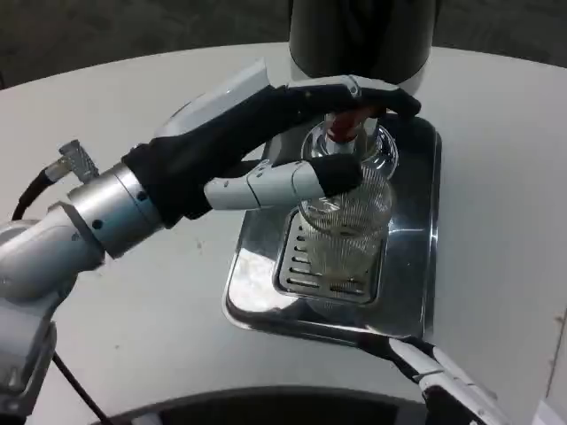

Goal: Grasp the cup under the faucet to collect the drink, then remove the cup.

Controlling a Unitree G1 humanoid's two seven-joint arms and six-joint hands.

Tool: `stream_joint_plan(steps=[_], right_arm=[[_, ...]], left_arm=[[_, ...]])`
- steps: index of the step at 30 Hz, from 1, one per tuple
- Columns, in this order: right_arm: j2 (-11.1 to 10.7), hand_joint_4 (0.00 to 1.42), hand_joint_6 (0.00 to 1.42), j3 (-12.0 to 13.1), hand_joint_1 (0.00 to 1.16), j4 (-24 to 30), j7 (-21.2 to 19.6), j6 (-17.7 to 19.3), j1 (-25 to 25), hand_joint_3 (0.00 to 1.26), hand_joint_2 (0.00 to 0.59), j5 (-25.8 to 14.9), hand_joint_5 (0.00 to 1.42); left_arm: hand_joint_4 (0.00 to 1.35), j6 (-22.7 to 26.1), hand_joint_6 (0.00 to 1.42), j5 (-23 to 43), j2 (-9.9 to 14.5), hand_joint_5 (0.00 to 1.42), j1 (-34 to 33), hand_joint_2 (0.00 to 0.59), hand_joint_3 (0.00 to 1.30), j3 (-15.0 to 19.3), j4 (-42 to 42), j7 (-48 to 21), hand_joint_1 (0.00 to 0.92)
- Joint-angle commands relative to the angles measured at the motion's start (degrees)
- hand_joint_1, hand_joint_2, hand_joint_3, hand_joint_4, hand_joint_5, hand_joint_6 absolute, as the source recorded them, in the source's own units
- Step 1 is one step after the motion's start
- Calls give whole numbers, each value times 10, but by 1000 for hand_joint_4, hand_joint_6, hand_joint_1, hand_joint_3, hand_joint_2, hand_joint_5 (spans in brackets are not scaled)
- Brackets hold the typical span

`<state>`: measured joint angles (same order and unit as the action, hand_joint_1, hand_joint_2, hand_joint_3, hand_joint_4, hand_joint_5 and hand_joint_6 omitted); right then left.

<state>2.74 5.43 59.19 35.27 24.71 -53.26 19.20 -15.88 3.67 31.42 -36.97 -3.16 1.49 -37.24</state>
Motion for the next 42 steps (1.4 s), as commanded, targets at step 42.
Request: stream_joint_plan(steps=[42], right_arm=[[10,73,0,-9,891,8,-4,-103,61,104,402,31,0]], left_arm=[[174,-24,43,-43,23,208,29,82,333,-28,-7,-12,0]])
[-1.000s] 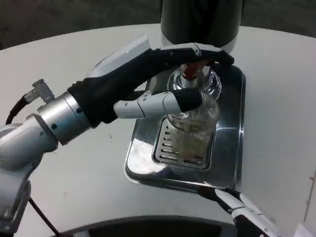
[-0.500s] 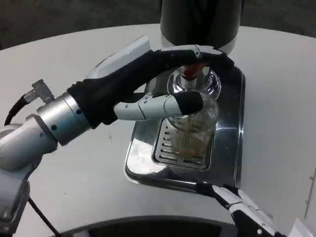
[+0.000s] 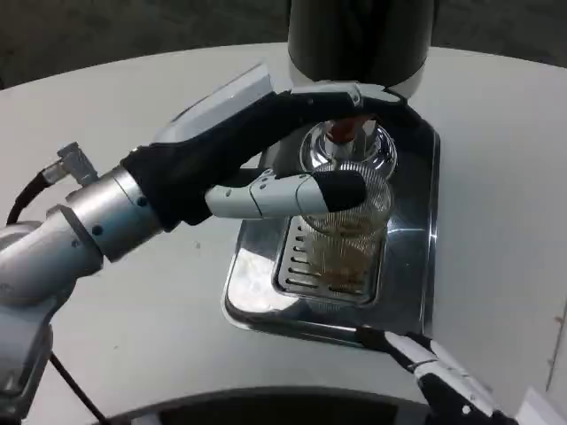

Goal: Grasp the cup under the faucet to collect the drink, then remove the cup.

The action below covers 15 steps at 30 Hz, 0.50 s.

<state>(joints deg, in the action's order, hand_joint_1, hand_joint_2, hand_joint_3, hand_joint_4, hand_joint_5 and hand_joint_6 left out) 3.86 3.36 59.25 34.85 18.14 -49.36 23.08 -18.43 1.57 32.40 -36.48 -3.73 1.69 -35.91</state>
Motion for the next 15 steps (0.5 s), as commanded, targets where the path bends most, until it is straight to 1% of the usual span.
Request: stream_joint_plan(steps=[1,2,4,6,8,11,14,15], right_arm=[[-3,66,0,14,896,8,-1,-44,28,103,388,-9,0],[-5,63,0,15,907,8,-1,-52,35,96,363,-10,0],[-8,62,0,17,911,8,-2,-69,46,94,355,-13,0],[-10,53,2,19,917,8,-6,-91,62,93,321,-13,0],[-12,52,14,20,913,8,-9,-111,76,84,305,-13,0],[-16,52,16,20,911,8,-17,-139,93,84,299,-13,0],[-23,52,43,16,902,8,-28,-166,110,84,262,-11,0],[-24,52,44,12,901,8,-33,-178,119,84,259,-8,0]], left_arm=[[174,2,43,-22,13,208,24,82,334,-22,-9,-25,0],[174,2,42,-22,13,208,24,82,336,-22,-9,-25,0],[174,2,42,-22,13,208,24,82,339,-22,-9,-24,0],[174,2,41,-22,13,208,25,82,340,-22,-9,-24,0],[174,1,41,-22,14,208,26,82,341,-22,-9,-24,0],[174,1,41,-23,14,208,27,82,342,-22,-10,-24,0],[174,0,41,-23,13,208,26,82,342,-23,-11,-23,0],[174,-1,41,-23,13,208,26,82,342,-23,-12,-23,0]])
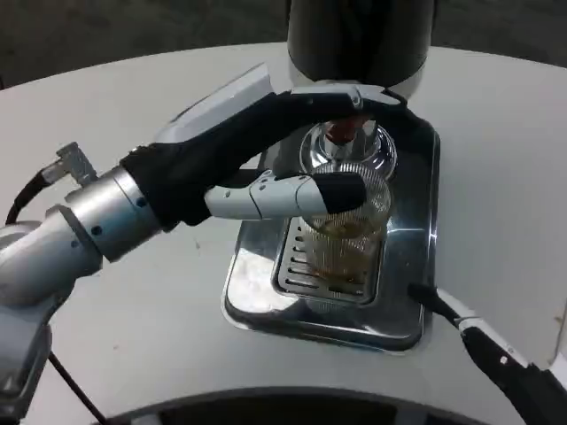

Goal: Grasp the cup under the faucet to collect the drink, then remove the cup.

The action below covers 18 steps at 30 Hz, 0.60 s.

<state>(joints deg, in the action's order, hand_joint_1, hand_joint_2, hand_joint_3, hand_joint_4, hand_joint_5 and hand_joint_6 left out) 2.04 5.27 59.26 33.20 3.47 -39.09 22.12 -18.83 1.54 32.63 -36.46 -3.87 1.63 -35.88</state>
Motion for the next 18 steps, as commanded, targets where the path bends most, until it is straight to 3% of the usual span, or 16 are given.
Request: stream_joint_plan(steps=[1,8,18], right_arm=[[-8,52,54,-13,896,7,-23,-43,26,84,249,6,0],[-30,52,68,-44,886,-4,-65,-86,57,75,228,20,3],[-47,52,89,-81,873,-75,-135,-83,109,65,211,18,7]], left_arm=[[174,3,41,-23,11,208,26,82,342,-22,-12,-23,0],[174,1,41,-25,10,208,24,82,342,-23,-17,-19,0],[174,-4,40,-28,10,213,21,82,351,-27,-20,-16,0]])
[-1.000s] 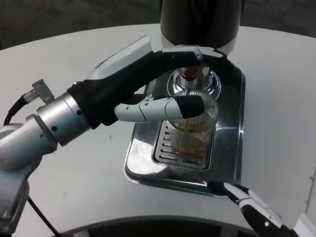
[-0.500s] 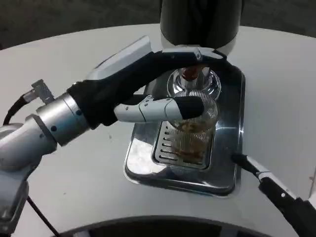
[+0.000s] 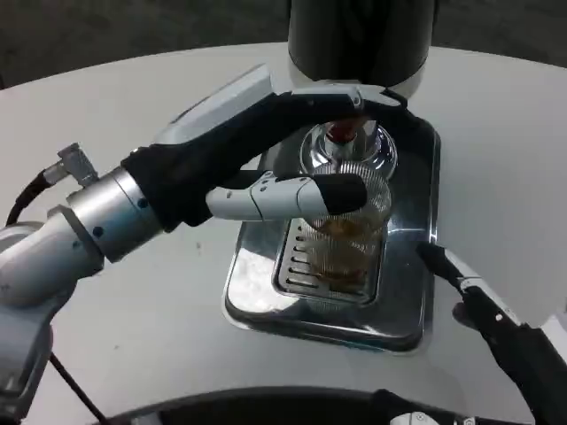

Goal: Grasp the cup under the faucet to collect the drink, then remove the cup.

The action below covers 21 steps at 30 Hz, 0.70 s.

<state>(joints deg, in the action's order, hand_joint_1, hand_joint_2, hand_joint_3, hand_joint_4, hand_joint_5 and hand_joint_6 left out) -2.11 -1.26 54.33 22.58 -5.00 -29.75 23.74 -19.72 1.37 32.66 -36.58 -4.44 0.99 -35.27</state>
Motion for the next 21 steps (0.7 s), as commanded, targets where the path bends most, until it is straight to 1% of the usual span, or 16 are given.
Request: stream_joint_plan(steps=[1,4,8,13,16,21], right_arm=[[-8,52,89,-19,872,-33,-36,2,20,65,211,1,8],[-11,52,91,-26,871,-58,-59,7,40,64,211,-1,11],[-10,52,92,-30,870,-106,-94,24,73,64,211,-12,13],[-12,52,103,-30,868,-162,-134,61,108,64,210,-33,21],[-8,52,132,-29,865,-206,-157,85,135,64,194,-46,26],[-7,44,146,-32,863,-267,-189,117,171,64,190,-55,26]], left_arm=[[174,5,40,-27,10,214,22,82,351,-22,-14,-22,0],[174,4,40,-27,10,217,22,82,352,-22,-14,-21,0],[180,4,40,-28,10,218,23,82,352,-23,-13,-20,0],[183,4,40,-28,12,219,25,85,352,-23,-12,-17,0],[183,3,40,-30,13,220,26,86,352,-23,-11,-15,0],[184,3,40,-31,14,220,27,89,352,-23,-10,-14,0]])
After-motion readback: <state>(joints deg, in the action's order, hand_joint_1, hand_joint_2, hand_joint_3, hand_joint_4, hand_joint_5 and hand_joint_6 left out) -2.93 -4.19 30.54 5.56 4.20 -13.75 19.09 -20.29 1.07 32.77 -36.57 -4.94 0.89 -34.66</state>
